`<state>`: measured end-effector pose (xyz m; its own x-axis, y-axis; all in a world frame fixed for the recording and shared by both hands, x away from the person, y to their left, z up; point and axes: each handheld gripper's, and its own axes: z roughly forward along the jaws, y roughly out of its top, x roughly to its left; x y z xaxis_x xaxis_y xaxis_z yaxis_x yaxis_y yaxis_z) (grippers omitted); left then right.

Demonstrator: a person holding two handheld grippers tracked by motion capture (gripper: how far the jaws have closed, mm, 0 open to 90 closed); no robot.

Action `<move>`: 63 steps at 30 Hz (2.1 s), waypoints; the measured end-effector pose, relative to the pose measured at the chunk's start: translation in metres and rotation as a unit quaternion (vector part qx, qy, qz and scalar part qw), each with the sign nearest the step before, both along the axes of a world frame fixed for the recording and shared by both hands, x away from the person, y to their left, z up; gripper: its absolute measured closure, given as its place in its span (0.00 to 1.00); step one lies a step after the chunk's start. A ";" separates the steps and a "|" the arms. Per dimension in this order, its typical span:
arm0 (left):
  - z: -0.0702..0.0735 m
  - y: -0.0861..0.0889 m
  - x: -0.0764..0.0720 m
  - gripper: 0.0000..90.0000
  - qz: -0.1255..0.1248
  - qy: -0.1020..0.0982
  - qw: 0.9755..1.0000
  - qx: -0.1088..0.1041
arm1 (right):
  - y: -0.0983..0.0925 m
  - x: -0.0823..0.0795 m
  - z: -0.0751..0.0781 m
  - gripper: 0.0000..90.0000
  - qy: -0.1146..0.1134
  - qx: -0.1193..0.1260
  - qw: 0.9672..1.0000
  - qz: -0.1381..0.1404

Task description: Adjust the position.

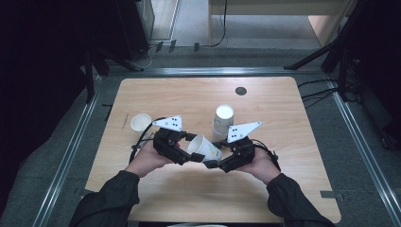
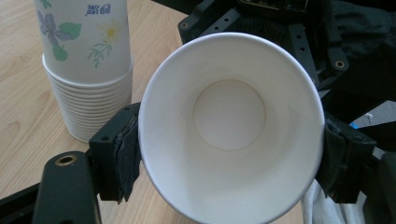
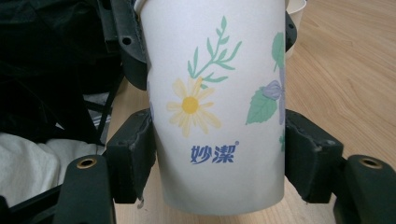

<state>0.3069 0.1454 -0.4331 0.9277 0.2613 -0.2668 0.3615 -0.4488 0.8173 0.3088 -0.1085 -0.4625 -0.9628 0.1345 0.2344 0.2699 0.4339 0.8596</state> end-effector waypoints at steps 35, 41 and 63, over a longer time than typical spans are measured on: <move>0.027 0.050 0.000 0.24 0.047 -0.021 0.998 0.019 | -0.014 0.005 -0.008 0.32 -0.018 -0.048 0.998 -0.021; 0.025 0.064 -0.004 0.24 0.059 -0.020 0.997 0.051 | -0.027 0.004 -0.005 0.32 -0.030 -0.053 0.998 -0.029; 0.017 0.109 -0.015 0.24 0.095 -0.011 0.986 0.133 | -0.047 0.004 -0.002 0.31 -0.052 -0.070 0.993 -0.084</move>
<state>0.2915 0.2545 -0.4164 0.8597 0.4895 -0.1462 0.4440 -0.5744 0.6877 0.3133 -0.1552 -0.4647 -0.9421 0.3194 0.1022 0.2612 0.5078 0.8209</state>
